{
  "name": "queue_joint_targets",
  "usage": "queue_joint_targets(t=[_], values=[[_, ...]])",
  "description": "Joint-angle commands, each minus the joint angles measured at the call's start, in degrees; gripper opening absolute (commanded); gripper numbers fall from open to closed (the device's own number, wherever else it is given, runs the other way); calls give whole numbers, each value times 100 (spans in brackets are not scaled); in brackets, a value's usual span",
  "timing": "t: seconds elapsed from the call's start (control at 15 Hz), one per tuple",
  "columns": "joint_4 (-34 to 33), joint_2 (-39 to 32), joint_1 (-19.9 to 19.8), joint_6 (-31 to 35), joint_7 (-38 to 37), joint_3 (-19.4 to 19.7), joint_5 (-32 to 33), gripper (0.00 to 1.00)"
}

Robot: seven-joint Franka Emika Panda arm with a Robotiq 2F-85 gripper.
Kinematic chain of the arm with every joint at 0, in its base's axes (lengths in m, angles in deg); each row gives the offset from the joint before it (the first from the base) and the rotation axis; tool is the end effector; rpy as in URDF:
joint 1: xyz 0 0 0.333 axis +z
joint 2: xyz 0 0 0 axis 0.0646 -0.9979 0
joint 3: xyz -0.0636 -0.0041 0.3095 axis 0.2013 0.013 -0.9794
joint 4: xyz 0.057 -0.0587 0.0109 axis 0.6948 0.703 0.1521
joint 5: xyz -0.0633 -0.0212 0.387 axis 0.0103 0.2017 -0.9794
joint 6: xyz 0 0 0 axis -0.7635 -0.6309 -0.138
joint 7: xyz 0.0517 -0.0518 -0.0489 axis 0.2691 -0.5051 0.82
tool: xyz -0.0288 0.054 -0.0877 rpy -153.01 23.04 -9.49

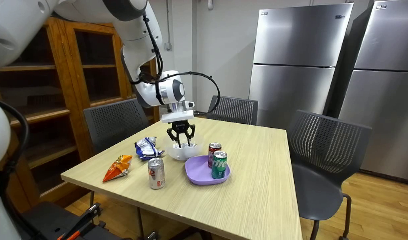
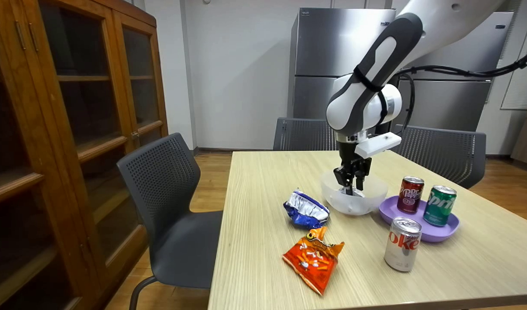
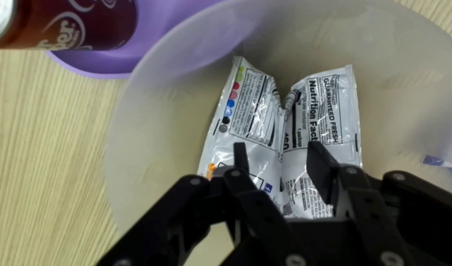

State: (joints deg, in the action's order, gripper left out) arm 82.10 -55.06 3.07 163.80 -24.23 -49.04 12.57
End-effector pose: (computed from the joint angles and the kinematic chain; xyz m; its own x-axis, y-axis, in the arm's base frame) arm 0.6616 0.0777 0.1487 0.8703 0.4823 -0.0997 0.4925 -0.8506 0.1843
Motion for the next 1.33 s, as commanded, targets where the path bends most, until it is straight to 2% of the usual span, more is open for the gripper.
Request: queue_joint_targets(t=[0.0, 0.13, 0.27, 0.87, 1.27], values=[[300, 371, 98, 11, -169, 5, -9, 78], [490, 566, 131, 98, -183, -9, 18, 94], [726, 800, 188, 185, -208, -9, 64, 100], [2043, 1901, 384, 460, -22, -255, 202, 100], [2679, 2234, 452, 876, 281, -533, 457, 100]])
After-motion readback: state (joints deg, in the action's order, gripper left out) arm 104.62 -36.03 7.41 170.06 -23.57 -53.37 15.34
